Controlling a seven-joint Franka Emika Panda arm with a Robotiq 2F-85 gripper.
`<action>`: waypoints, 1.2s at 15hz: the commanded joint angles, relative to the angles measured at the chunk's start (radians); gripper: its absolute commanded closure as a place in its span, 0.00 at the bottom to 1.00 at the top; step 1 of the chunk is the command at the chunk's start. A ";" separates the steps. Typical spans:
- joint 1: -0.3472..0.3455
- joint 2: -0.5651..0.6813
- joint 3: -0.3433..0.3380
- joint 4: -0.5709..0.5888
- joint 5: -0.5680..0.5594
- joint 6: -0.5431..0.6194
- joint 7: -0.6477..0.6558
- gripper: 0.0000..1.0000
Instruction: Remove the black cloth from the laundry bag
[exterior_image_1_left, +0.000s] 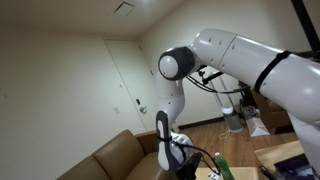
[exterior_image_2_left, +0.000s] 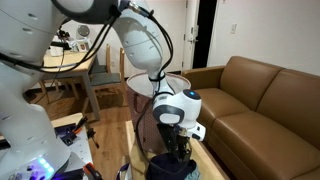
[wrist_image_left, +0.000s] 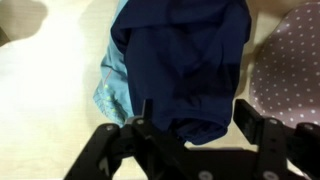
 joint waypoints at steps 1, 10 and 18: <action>-0.079 -0.239 0.048 -0.138 0.041 -0.087 -0.035 0.00; 0.116 -0.714 -0.073 -0.145 -0.083 -0.483 0.074 0.00; 0.313 -0.803 -0.010 0.027 -0.116 -0.764 0.425 0.00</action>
